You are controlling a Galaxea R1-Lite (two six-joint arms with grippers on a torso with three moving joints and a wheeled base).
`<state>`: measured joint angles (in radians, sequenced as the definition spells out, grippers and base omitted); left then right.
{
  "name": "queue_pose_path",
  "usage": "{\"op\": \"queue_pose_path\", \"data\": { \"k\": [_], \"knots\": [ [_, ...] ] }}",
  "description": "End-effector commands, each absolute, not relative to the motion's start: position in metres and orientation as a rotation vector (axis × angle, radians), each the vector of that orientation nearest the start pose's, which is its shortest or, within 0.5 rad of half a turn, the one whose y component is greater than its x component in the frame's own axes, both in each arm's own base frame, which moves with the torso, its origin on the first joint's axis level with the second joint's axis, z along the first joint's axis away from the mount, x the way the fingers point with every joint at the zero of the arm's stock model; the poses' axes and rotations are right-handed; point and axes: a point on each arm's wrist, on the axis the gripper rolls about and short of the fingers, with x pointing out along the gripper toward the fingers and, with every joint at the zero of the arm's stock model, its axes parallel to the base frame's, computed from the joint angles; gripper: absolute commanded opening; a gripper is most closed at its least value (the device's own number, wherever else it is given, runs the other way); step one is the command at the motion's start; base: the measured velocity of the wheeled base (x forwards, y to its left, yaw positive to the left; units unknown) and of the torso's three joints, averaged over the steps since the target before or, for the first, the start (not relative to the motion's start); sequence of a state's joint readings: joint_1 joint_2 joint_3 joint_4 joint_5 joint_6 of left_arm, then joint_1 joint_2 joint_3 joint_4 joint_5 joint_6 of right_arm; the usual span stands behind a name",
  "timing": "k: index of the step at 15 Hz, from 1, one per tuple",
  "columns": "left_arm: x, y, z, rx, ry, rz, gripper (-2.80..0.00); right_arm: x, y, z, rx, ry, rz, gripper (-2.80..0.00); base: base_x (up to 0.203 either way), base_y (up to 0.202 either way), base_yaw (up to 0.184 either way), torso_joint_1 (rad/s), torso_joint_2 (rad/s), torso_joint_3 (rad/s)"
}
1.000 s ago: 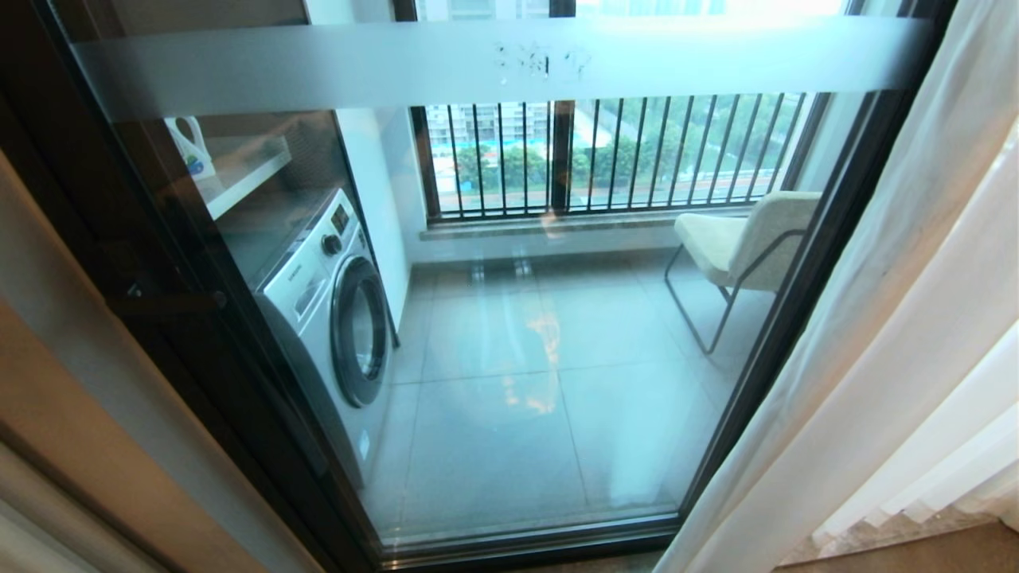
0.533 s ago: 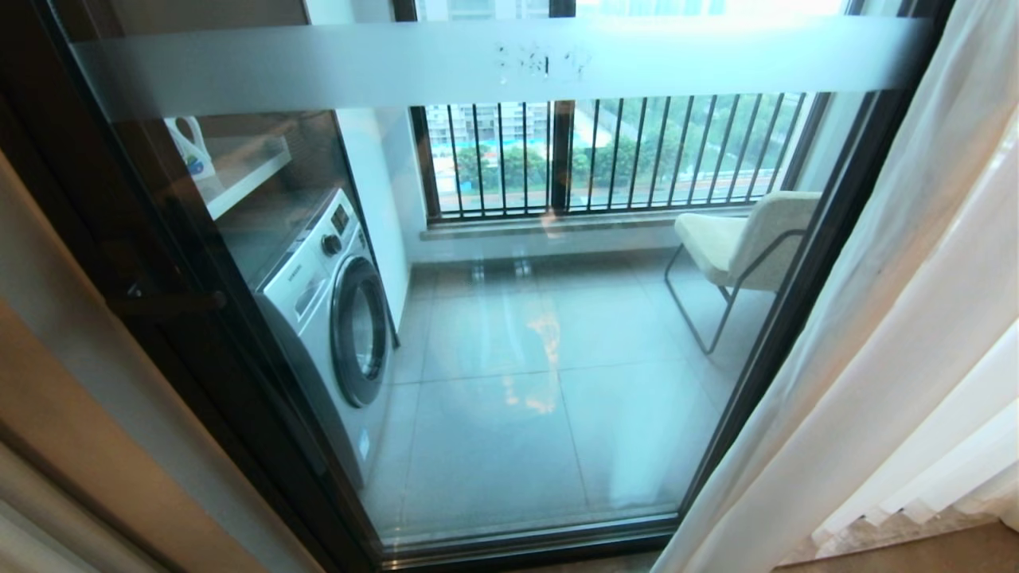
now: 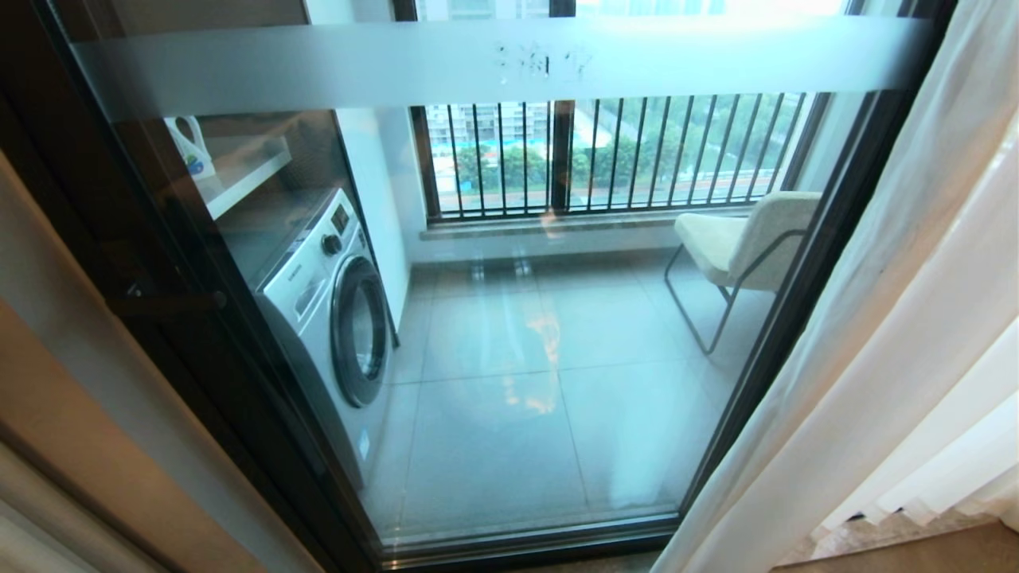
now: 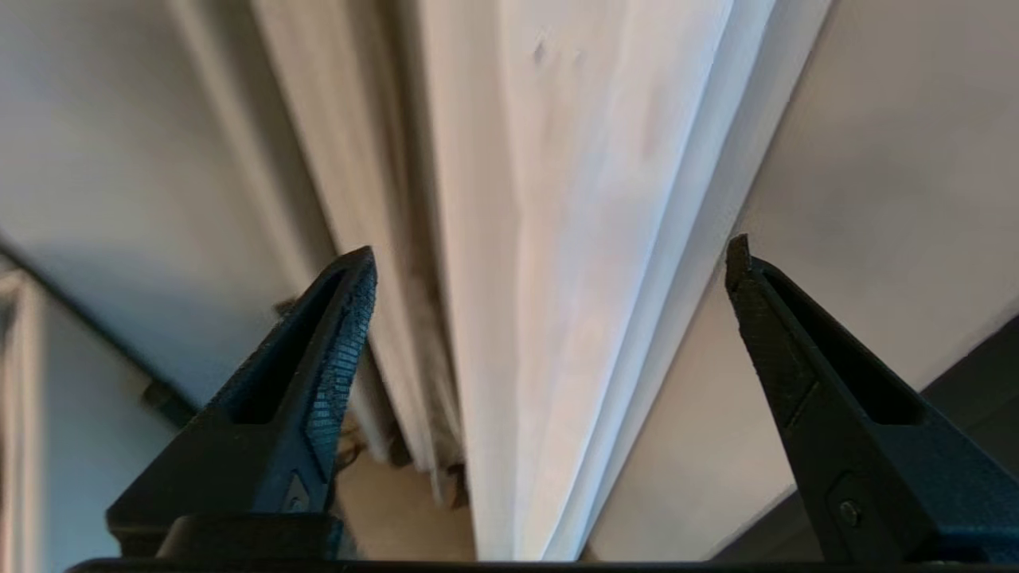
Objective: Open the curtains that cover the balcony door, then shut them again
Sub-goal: Close the inner curtains on both sides
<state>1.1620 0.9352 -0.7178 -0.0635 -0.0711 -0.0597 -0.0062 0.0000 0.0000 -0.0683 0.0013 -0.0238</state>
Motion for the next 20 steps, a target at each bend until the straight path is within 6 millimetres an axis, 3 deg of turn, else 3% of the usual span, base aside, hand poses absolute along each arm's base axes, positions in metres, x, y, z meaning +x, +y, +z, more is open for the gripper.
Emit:
{"op": "queue_pose_path", "data": {
  "k": [1,5,13,20],
  "knots": [
    [0.057,0.126,0.265,-0.177,0.132,1.065,0.00,-0.023,0.000,0.083,-0.025,-0.067,-0.005,-2.80,0.000,0.000,0.000,0.000,0.00,0.000],
    [0.067,0.145,0.277,-0.190,0.127,0.971,0.00,-0.023,0.000,0.083,-0.025,-0.067,-0.006,-2.80,0.000,0.000,0.000,0.000,0.00,0.000],
    [0.076,0.194,0.295,-0.201,0.118,0.969,0.00,-0.023,0.000,0.083,-0.025,-0.067,-0.004,-2.80,0.000,0.000,0.000,0.000,0.00,0.000],
    [0.084,0.212,0.294,-0.216,0.132,0.906,0.00,-0.023,0.000,0.083,-0.025,-0.067,-0.005,-2.80,0.000,0.000,0.000,0.000,0.00,0.000]
  ]
}}
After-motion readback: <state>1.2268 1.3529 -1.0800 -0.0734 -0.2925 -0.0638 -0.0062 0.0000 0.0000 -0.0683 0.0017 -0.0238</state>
